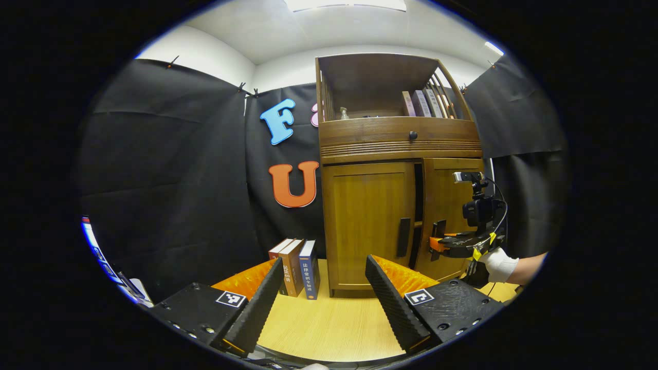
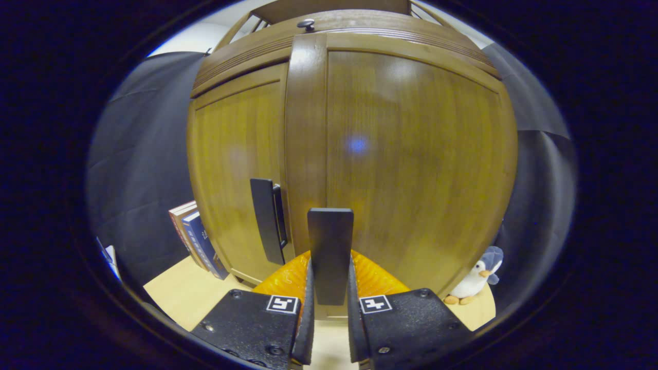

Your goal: Open the right door of the double-door shoe cabinet with the right hand, and open the left door with the left hand.

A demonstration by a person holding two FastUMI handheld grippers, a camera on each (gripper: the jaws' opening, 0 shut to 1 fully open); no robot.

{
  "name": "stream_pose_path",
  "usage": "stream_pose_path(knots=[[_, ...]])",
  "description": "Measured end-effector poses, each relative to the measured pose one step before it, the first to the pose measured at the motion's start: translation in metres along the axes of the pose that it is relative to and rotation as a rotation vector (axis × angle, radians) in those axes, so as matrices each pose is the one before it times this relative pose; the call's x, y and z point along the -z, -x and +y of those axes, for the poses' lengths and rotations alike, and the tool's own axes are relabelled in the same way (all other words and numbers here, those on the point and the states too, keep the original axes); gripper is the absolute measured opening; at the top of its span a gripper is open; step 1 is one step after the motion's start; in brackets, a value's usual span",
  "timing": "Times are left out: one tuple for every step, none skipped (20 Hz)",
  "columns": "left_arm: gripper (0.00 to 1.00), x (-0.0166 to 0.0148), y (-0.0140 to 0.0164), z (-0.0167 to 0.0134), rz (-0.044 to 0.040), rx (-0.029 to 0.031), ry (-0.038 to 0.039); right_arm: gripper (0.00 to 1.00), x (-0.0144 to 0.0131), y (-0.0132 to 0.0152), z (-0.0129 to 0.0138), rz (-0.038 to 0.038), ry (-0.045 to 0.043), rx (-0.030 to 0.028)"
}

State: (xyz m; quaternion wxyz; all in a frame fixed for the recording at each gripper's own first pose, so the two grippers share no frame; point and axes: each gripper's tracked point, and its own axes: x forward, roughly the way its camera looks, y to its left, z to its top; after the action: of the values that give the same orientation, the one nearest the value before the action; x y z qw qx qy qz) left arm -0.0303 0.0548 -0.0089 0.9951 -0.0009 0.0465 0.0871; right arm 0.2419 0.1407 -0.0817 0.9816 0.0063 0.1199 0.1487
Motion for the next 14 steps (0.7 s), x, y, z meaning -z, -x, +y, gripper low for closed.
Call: stream_pose_path(knots=[[0.96,0.00197,0.00007,-0.00214,0.00040,0.01865,0.00103,0.30,0.00189,0.00915,-0.00192,0.00045,-0.00620,0.00679],[1.00,0.00087,0.00064,-0.00117,-0.00157,0.02205,0.00124,0.30,0.00264,0.00966,-0.00254,-0.00213,-0.01770,0.00874],[0.96,0.00029,0.00084,-0.00183,0.00016,0.02079,-0.00024,0.30,0.00213,0.00877,-0.00267,-0.00112,-0.00594,0.00597],[1.00,0.00021,0.00092,-0.00226,-0.00215,0.01898,-0.00143,0.30,0.00368,0.00789,-0.00269,0.00096,-0.01018,0.00715],[0.96,-0.00133,0.00107,-0.00112,-0.00822,0.01950,-0.00159,0.30,0.00203,0.00781,-0.00289,0.00221,-0.00994,0.00803],[0.96,-0.00104,0.00090,-0.00234,-0.00645,0.02196,-0.00206,0.30,0.00233,0.00900,-0.00399,0.00053,-0.00428,0.00999],[1.00,0.00009,0.00101,-0.00151,-0.00516,0.01762,-0.00402,0.30,0.00133,0.00674,-0.00342,0.00075,-0.00225,0.01076],[0.96,0.00004,0.00121,-0.00057,-0.00513,0.01438,-0.00428,0.29,0.00179,0.00612,-0.00375,0.00059,-0.00228,0.01326],[0.96,0.00079,0.00075,-0.00066,-0.00374,0.01482,-0.00180,0.29,-0.00101,0.00213,-0.00083,0.00031,-0.00292,0.01385],[0.96,-0.00003,0.00110,-0.00195,-0.00218,0.01611,0.00078,0.29,0.00476,0.00874,-0.00482,-0.00118,-0.00526,0.01347],[0.96,-0.00002,0.00102,-0.00109,-0.00438,0.01480,0.00094,0.29,0.00217,0.00788,-0.00511,-0.00067,-0.00472,0.01301],[0.96,0.00055,0.00099,-0.00162,-0.00320,0.01504,0.00023,0.29,0.00162,0.00614,-0.00576,-0.00041,-0.00739,0.01216],[0.96,0.00091,0.00029,-0.00132,-0.00156,0.01564,-0.00058,0.31,0.00171,0.00571,-0.00488,-0.00027,-0.00535,0.01257],[0.96,0.00116,0.00045,-0.00185,0.00004,0.01490,-0.00107,0.26,0.00129,0.00549,-0.00500,-0.00115,-0.00234,0.01408]])
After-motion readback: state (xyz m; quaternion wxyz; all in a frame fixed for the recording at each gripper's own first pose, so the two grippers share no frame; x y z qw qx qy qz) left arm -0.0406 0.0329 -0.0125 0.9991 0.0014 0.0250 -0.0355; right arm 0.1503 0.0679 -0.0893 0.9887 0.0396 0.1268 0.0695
